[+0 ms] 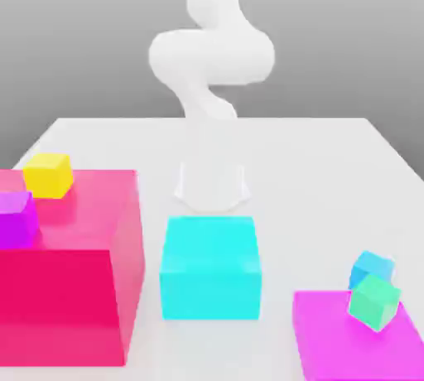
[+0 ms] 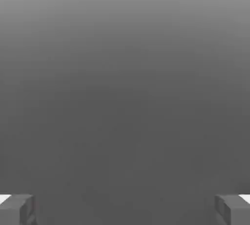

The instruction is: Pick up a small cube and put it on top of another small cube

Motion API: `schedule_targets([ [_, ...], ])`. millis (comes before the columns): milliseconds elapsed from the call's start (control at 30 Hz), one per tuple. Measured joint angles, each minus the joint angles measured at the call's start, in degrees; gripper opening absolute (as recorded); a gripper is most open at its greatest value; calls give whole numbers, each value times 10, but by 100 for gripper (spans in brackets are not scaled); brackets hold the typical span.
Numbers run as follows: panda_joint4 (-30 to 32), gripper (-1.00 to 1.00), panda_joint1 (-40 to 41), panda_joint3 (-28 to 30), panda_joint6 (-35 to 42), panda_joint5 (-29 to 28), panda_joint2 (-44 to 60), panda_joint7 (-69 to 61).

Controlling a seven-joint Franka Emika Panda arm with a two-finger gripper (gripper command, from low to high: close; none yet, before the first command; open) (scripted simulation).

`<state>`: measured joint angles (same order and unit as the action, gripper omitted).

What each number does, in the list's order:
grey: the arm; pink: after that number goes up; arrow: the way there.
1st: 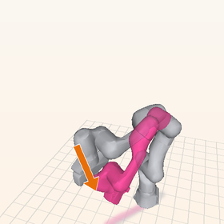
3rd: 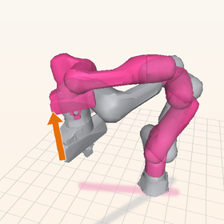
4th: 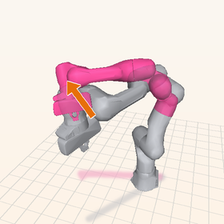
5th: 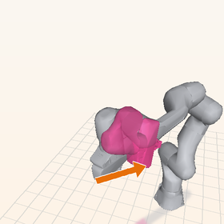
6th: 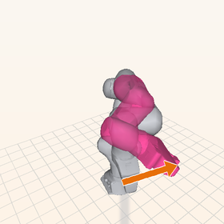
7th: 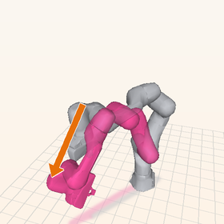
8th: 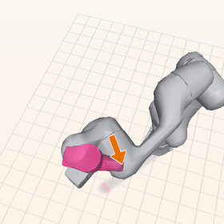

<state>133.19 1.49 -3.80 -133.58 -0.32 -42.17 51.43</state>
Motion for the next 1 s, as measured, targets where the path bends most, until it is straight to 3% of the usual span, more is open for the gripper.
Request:
schedule_targets([
  [633, 108, 0, 79, -280, -138, -78, 276, 465],
  [833, 141, 0, 78, -340, -180, -126, 369, 627],
  [1000, 168, 0, 36, -357, -214, -159, 445, 758],
])
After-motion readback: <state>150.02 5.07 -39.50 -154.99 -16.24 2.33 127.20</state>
